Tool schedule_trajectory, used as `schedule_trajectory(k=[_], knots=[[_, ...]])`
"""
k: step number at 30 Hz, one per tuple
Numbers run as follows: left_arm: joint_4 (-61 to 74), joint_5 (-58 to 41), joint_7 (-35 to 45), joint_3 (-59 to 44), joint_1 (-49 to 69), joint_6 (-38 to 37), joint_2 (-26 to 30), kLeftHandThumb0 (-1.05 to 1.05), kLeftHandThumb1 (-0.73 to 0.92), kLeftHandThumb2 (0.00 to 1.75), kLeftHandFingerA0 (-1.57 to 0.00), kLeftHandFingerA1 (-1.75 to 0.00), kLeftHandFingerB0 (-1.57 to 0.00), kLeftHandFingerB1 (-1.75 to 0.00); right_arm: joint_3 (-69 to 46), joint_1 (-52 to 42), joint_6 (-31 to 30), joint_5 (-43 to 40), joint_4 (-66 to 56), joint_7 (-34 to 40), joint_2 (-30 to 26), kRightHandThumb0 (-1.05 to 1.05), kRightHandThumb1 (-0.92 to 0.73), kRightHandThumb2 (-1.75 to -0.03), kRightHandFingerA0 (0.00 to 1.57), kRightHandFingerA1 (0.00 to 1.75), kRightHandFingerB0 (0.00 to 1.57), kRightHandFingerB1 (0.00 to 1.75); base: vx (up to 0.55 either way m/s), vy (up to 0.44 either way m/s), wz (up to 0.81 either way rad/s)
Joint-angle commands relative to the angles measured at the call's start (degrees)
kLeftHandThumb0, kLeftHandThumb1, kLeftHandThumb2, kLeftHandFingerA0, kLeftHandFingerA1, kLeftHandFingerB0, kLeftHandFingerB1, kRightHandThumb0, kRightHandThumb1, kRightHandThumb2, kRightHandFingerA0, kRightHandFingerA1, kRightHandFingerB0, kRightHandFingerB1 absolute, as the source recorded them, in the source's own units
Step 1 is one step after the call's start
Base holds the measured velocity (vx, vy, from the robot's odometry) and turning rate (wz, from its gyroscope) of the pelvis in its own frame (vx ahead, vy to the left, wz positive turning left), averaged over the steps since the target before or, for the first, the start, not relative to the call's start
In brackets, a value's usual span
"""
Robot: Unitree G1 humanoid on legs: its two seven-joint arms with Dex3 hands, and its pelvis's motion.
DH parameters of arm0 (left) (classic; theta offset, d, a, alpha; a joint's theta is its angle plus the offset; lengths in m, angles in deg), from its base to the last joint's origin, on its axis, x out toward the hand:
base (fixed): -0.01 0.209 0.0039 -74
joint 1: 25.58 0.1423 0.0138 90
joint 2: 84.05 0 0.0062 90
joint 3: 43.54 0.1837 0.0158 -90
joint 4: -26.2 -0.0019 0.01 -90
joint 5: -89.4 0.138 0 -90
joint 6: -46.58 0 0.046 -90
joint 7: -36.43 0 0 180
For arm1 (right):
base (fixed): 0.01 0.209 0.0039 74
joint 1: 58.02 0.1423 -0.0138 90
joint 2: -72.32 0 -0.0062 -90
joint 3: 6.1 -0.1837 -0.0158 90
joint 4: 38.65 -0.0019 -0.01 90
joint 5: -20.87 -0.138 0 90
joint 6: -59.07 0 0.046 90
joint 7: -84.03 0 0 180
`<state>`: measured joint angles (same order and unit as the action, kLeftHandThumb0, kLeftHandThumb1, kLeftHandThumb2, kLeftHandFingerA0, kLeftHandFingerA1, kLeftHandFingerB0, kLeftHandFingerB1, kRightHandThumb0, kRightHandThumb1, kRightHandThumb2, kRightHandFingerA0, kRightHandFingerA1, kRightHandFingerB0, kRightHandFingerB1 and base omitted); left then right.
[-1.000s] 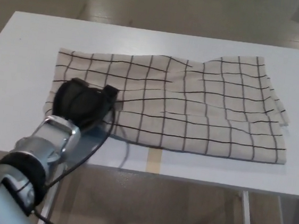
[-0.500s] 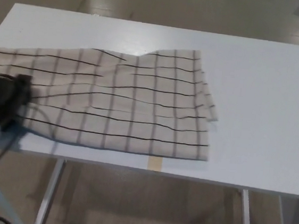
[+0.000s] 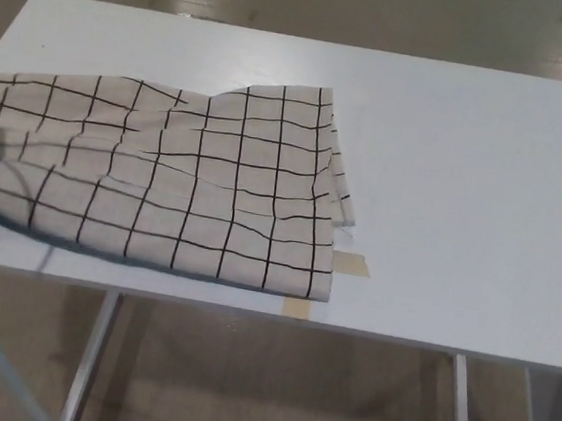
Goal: Use the left hand to fold a white towel with checkered patterns in half.
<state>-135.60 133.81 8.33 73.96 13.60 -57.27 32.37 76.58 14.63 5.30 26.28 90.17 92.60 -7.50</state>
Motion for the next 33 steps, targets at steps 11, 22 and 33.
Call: schedule_trajectory(k=[11, 22, 33], knots=[[23.63, 9.18, -17.80, 3.50, -8.43, -10.35, 1.39, -0.24, 0.37, 0.76, -1.18, -1.41, -0.99, -1.29, -0.17, -0.24, -0.48, 0.01, -1.29, 0.55, 0.00, -0.52, -0.67, -0.99, 0.34, 0.57, 0.39, 0.58, 0.00, 0.000, 0.00], [42.35, 20.15, -16.72, 11.66, -6.92, -11.64, -1.65, -0.23, 0.35, 0.75, -1.18, -1.41, -1.00, -1.25, -0.14, -0.14, -1.50, 0.59, -2.63, 0.55, -0.44, -0.45, -0.65, -1.01, 0.33, 0.57, 0.45, 0.62, 0.00, 0.000, 0.00], [46.17, 28.53, -10.26, 26.79, -4.79, -17.14, -7.82, -0.27, 0.46, 0.56, -1.06, -1.41, -1.07, -0.74, 0.10, -1.06, -1.77, 1.59, -4.06, 1.18, -0.29, -0.43, -0.82, -0.64, 0.43, 0.47, 0.53, 0.52, 0.00, 0.000, 0.00]])
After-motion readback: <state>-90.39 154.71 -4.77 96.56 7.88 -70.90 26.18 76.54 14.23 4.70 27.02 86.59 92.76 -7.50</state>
